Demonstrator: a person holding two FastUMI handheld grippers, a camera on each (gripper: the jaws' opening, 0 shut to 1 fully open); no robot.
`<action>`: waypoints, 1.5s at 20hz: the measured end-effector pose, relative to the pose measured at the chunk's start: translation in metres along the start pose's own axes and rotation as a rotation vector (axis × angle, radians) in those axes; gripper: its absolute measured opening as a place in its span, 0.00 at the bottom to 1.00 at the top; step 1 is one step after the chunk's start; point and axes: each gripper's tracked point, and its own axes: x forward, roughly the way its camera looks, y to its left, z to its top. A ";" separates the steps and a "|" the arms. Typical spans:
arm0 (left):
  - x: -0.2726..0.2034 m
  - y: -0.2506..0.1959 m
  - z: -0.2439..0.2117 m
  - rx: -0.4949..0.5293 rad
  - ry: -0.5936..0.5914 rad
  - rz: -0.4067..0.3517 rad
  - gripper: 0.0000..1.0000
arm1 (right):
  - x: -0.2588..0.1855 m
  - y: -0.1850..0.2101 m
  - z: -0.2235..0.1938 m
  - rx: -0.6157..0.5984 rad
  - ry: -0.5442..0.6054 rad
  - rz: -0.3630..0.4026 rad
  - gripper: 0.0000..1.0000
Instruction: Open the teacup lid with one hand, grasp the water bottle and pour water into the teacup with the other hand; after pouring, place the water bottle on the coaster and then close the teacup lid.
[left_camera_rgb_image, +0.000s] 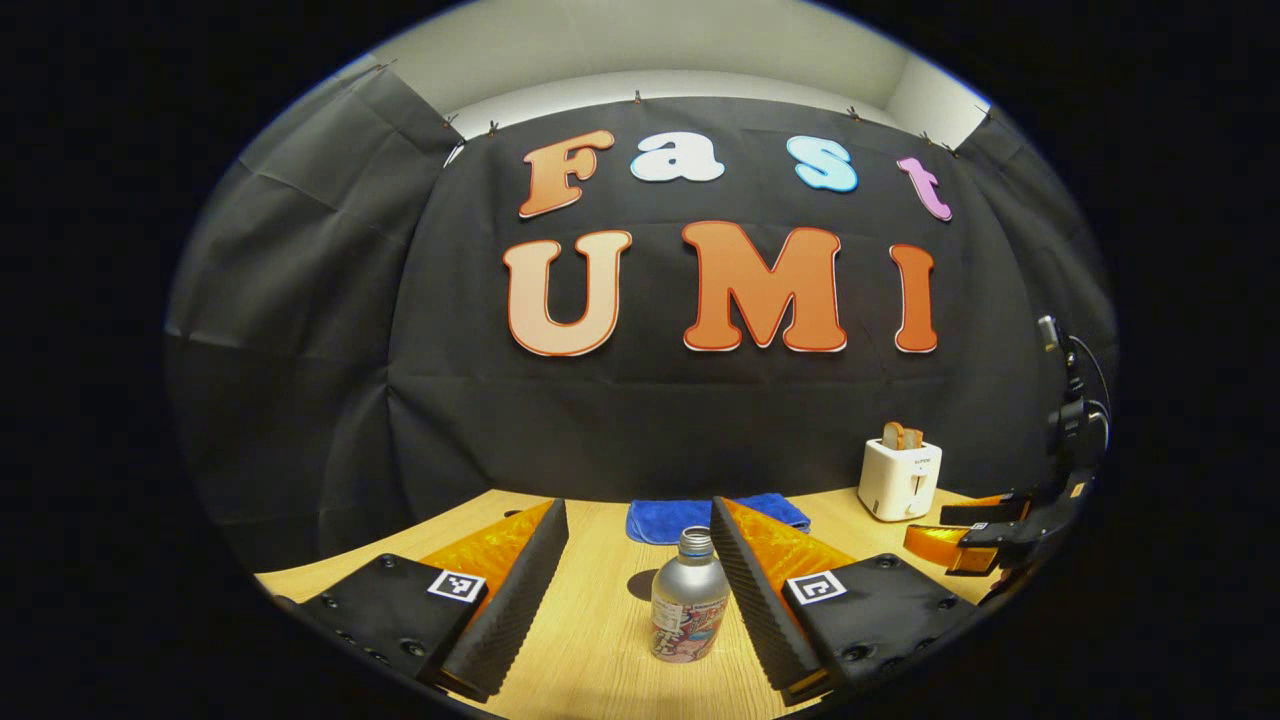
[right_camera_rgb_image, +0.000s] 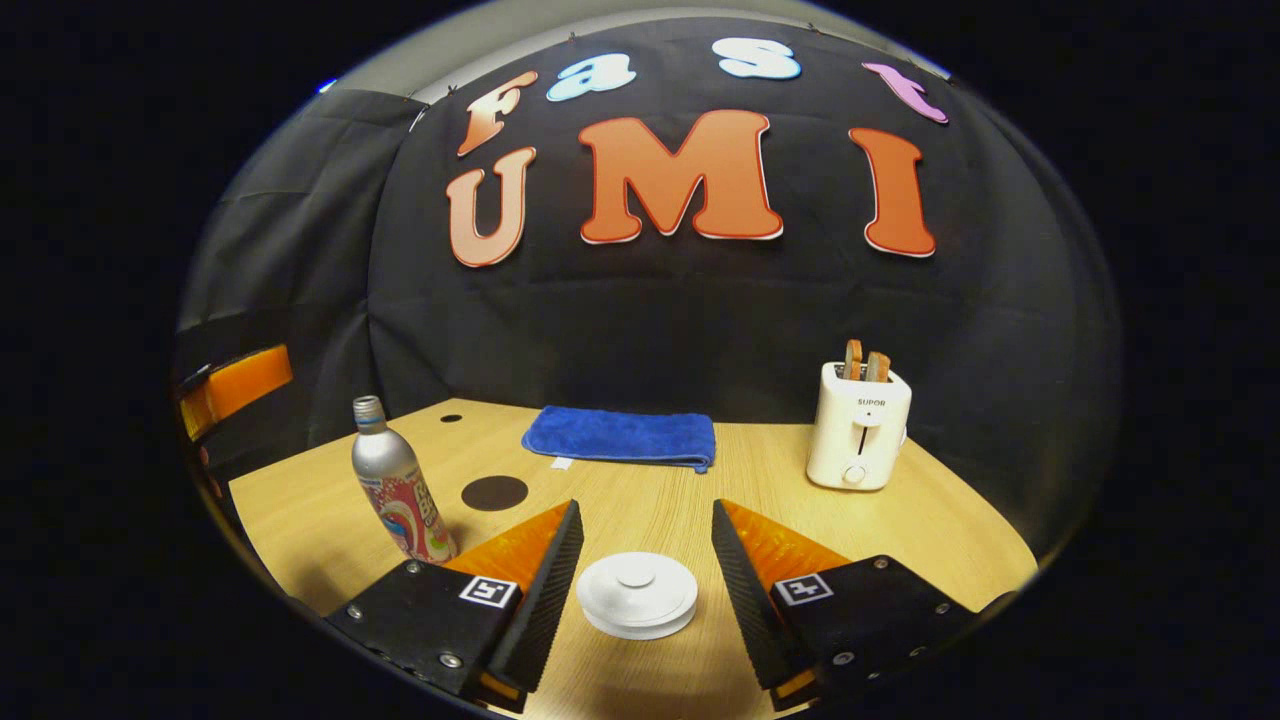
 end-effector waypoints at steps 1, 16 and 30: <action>0.002 -0.001 -0.003 0.002 0.009 -0.002 0.94 | 0.004 0.000 -0.008 -0.006 0.017 0.001 0.78; 0.028 -0.004 -0.054 0.000 0.113 -0.022 0.96 | 0.044 0.015 -0.053 -0.069 0.109 0.065 0.57; 0.028 -0.033 -0.080 0.037 0.174 -0.113 0.94 | 0.048 0.011 -0.050 -0.004 0.100 0.078 0.23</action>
